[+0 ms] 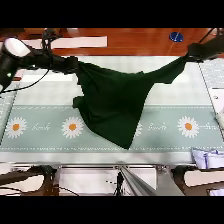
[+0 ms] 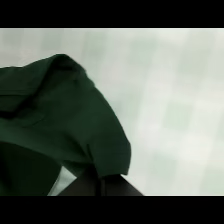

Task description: Fold the shirts.

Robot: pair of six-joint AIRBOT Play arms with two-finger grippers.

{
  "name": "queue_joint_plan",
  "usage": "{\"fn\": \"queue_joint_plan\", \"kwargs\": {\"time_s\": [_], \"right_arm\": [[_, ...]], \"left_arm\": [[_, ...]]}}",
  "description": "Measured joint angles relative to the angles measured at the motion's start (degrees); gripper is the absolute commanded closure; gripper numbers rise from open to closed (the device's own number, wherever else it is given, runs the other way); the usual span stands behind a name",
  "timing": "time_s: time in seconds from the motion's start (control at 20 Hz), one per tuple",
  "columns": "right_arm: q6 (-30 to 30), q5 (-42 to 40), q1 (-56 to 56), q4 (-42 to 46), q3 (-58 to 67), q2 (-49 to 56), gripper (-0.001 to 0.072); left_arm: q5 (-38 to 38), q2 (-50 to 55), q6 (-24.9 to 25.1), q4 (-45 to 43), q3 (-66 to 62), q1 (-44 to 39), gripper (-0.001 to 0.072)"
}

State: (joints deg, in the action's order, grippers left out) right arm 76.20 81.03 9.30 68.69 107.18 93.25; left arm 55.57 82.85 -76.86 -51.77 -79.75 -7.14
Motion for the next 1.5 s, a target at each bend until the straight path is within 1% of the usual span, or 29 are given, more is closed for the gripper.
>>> {"fn": "queue_joint_plan", "kwargs": {"time_s": [0.15,0.25,0.3,0.35,0.4,0.55,0.6,0.65,0.75,0.85,0.95,1.0,1.1,1.2,1.35,1.5], "right_arm": [[-0.3,-8.4,-0.8,2.1,0.0,3.4,0.0681],[-0.3,-11.3,-1.1,2.8,0.0,5.5,0.0681],[-0.3,-11.7,-1.2,3.0,0.0,6.5,0.0681],[-0.4,-11.9,-1.3,3.1,0.0,7.4,0.0681],[-0.4,-11.9,-1.4,3.4,0.0,8.3,0.0681],[-0.5,-11.7,-1.6,3.5,0.0,9.4,0.0681],[-0.6,-11.7,-1.7,3.5,0.0,9.4,0.0681],[-0.8,-11.7,-1.7,3.5,0.0,9.4,0.0681],[-1.0,-11.7,-1.6,3.5,0.0,9.2,0.0681],[-1.2,-11.6,-1.5,3.5,0.0,9.0,0.0681],[-1.2,-11.5,-1.5,3.5,0.0,9.0,0.0681],[-1.2,-11.2,-1.6,3.5,0.1,9.0,0.0681],[-1.3,-10.5,-1.6,3.5,0.0,8.9,0.0681],[-1.4,-9.9,-1.6,3.5,0.0,8.9,0.0681],[-1.4,-8.9,-1.6,3.5,0.1,8.9,0.0681],[-1.4,-7.6,-1.6,3.5,0.0,8.9,0.0681]], "left_arm": [[-6.3,3.3,1.0,0.8,0.1,0.0,0.0668],[-8.1,5.4,1.4,1.0,0.1,0.0,0.0657],[-8.6,6.2,1.4,1.1,0.1,0.0,0.058],[-8.7,7.1,1.5,1.2,0.1,0.0,0.045],[-8.5,7.8,1.5,1.2,0.1,0.0,0.0371],[-5.4,8.4,1.6,1.2,-0.9,1.5,0.0348],[-3.6,8.3,1.6,1.2,-1.8,2.5,0.0145],[-0.2,7.9,1.6,1.2,-3.2,4.0,-0.0013],[8.0,6.7,0.5,1.2,-5.8,7.7,-0.0013],[19.3,4.9,-1.9,0.9,-7.0,10.9,-0.0013],[29.1,1.9,-3.3,1.2,-5.2,12.2,-0.0013],[32.1,-0.1,-3.8,1.3,-3.2,12.1,-0.0013],[34.4,-5.0,-4.6,1.3,3.3,10.3,-0.0013],[34.3,-9.4,-5.0,1.3,11.8,6.7,-0.0013],[30.3,-12.3,-5.3,2.9,25.0,-1.0,-0.0013],[22.7,-11.7,-5.5,6.9,34.1,-9.0,-0.0013]]}}
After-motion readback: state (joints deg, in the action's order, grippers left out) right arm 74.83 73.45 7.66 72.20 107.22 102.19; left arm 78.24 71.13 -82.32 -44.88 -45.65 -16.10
